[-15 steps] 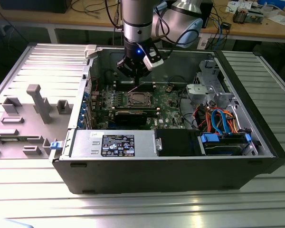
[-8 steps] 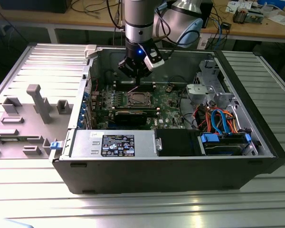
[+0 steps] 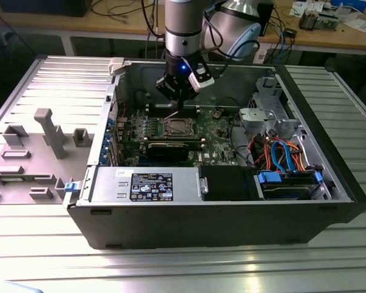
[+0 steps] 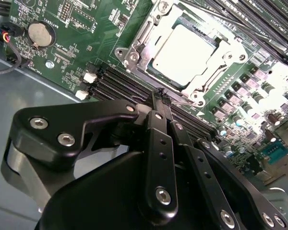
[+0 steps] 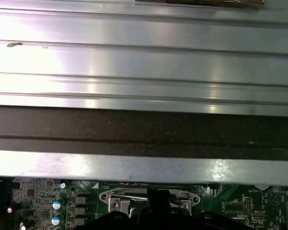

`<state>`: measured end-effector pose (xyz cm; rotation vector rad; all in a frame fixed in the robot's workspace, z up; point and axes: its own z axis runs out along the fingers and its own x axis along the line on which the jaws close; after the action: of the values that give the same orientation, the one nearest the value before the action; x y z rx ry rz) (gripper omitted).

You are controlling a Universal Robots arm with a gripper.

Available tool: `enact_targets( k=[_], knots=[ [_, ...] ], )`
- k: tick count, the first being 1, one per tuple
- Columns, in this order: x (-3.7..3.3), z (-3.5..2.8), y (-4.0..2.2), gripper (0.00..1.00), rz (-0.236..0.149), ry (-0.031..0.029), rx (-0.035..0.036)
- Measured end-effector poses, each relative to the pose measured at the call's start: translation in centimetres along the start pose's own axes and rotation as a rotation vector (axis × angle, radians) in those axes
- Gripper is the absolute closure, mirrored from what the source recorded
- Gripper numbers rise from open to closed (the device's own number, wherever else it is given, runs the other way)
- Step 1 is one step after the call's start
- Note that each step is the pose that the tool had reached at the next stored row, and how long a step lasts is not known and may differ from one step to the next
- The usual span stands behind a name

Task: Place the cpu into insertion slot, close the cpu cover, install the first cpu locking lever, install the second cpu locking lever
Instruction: 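Install the first cpu locking lever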

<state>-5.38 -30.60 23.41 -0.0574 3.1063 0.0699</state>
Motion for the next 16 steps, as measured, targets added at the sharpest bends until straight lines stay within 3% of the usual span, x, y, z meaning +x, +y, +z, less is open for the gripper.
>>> enact_targets(
  k=[16],
  knots=[
    [-0.68, 1.36, 0.28, 0.89, 0.03, -0.0013, 0.0012]
  ],
)
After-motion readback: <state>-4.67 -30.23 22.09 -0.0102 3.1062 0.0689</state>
